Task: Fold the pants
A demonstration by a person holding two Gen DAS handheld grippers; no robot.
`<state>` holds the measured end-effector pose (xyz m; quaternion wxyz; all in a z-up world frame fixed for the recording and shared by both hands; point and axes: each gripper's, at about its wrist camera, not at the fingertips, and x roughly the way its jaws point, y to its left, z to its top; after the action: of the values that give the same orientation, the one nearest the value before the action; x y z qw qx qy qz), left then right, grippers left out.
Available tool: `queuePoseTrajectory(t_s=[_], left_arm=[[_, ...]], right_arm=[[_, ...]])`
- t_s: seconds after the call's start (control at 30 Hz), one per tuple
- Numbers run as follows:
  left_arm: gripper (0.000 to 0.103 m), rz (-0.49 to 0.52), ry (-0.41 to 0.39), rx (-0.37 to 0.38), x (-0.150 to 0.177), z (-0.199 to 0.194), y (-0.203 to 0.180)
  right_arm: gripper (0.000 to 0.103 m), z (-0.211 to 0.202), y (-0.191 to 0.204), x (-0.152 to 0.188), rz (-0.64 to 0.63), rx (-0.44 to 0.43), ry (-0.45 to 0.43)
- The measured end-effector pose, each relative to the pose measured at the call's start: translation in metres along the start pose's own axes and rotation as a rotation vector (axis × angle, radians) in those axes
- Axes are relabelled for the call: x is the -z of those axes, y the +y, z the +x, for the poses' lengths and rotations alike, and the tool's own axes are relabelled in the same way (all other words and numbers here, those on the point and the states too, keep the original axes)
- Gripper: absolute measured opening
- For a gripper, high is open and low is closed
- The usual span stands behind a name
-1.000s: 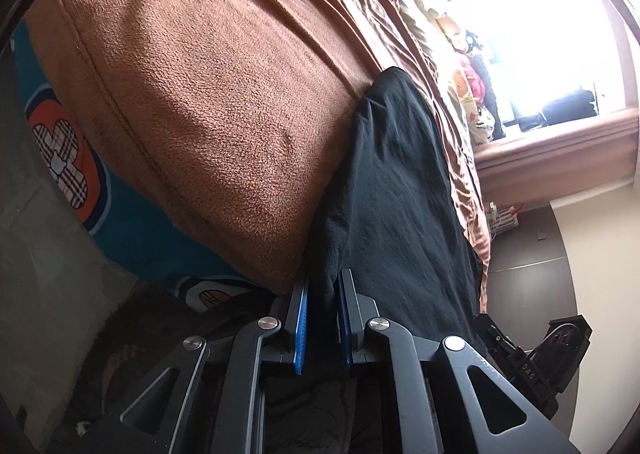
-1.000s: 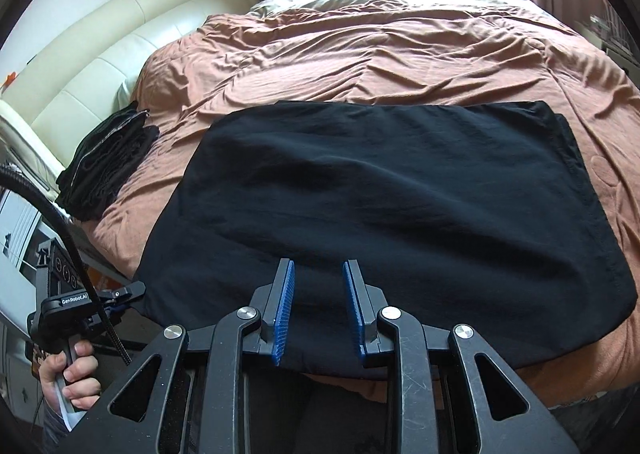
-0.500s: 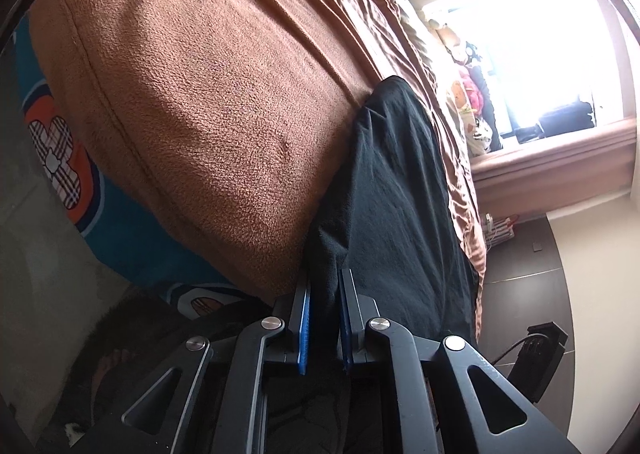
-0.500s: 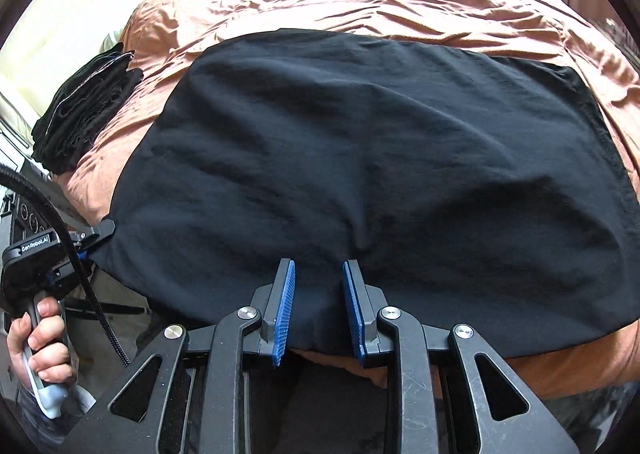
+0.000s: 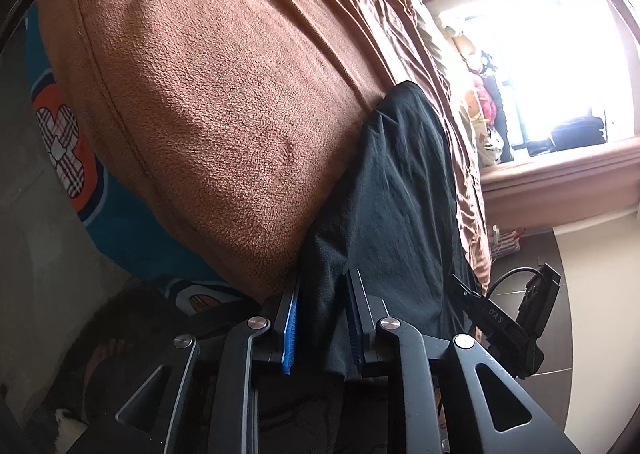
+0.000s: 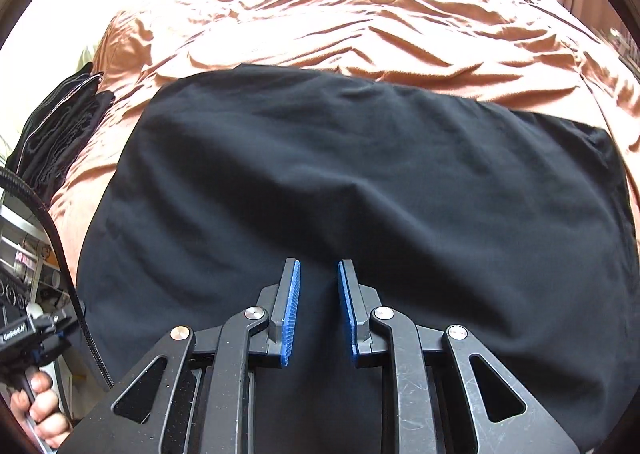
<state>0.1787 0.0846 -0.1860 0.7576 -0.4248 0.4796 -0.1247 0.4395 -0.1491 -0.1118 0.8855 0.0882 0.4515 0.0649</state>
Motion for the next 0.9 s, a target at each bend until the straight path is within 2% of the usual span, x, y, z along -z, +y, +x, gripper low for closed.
queuePoseTrajectory(t_s=[0.63,0.73,0.9], left_arm=[[0.022,0.001,-0.039,0.000,-0.001,-0.006,-0.012],[0.022,0.006,-0.038,-0.017,-0.002,-0.003,-0.012],[0.022,-0.019,-0.030,-0.003,-0.004,0.003,-0.006]], right_arm=[[0.017,0.042,-0.021,-0.064,0.038,0.056,-0.017],[0.017,0.044,-0.025,-0.068,0.058,0.051,-0.018],[0.017,0.038,-0.021,-0.057,0.061,0.016,0.001]])
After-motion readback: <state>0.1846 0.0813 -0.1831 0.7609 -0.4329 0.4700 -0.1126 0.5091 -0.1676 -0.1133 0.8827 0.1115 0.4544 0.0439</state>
